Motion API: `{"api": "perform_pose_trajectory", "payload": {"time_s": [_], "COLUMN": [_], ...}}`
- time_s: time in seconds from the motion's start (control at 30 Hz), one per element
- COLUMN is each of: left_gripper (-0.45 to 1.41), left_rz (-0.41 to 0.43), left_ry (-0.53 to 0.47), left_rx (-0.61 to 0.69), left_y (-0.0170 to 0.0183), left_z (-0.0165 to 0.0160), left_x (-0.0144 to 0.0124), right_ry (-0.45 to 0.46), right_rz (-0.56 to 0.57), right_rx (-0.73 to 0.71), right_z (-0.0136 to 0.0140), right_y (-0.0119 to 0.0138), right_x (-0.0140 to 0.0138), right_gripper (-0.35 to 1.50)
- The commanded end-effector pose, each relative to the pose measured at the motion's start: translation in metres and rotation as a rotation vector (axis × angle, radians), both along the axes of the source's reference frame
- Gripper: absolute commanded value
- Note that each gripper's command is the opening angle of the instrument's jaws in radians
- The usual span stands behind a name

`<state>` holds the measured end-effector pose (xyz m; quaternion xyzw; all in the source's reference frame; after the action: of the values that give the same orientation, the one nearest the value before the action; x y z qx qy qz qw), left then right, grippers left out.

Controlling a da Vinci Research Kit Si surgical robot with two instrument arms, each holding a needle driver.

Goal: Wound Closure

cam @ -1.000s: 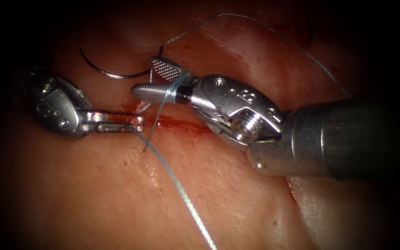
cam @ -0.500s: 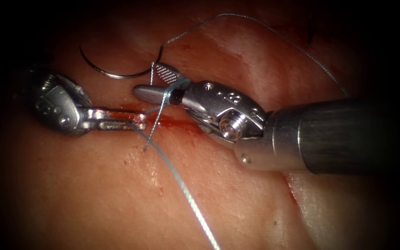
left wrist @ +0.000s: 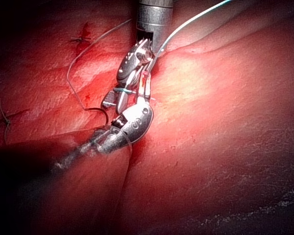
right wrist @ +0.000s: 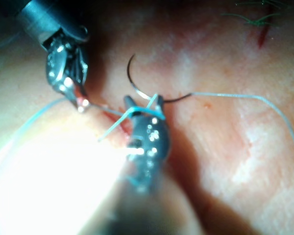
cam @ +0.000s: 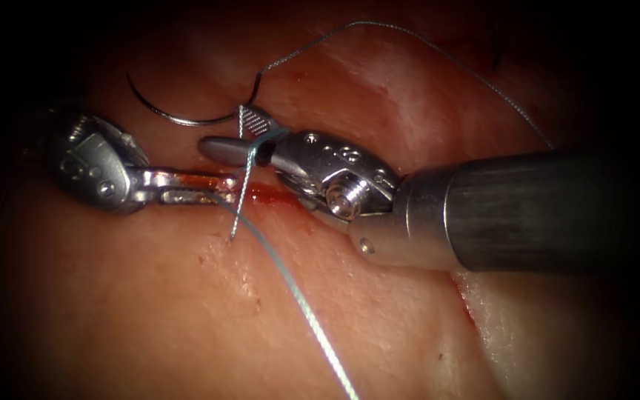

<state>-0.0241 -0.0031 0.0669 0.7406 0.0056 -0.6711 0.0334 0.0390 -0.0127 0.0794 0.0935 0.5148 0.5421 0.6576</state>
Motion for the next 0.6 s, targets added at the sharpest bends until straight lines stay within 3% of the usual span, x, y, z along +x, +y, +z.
{"api": "perform_pose_trajectory", "payload": {"time_s": [0.03, 0.33, 0.6], "left_gripper": [-0.45, -0.45, -0.45], "left_rz": [0.0, 0.0, 0.001], "left_ry": [-0.002, -0.002, -0.003], "left_rx": [-0.001, -0.001, -0.001], "left_y": [0.0, 0.0, 0.0], "left_z": [0.0006, 0.0006, 0.0006], "left_x": [-0.0005, -0.0006, -0.0005], "right_ry": [0.001, 0.013, 0.014], "right_rz": [-0.001, 0.017, -0.018], "right_rx": [-0.001, -0.009, 0.017], "right_z": [0.0005, 0.0004, 0.0008], "right_y": [-0.0001, 0.0005, -0.0007], "right_x": [0.0007, 0.0011, 0.0014], "right_gripper": [0.66, 0.54, 0.41]}}
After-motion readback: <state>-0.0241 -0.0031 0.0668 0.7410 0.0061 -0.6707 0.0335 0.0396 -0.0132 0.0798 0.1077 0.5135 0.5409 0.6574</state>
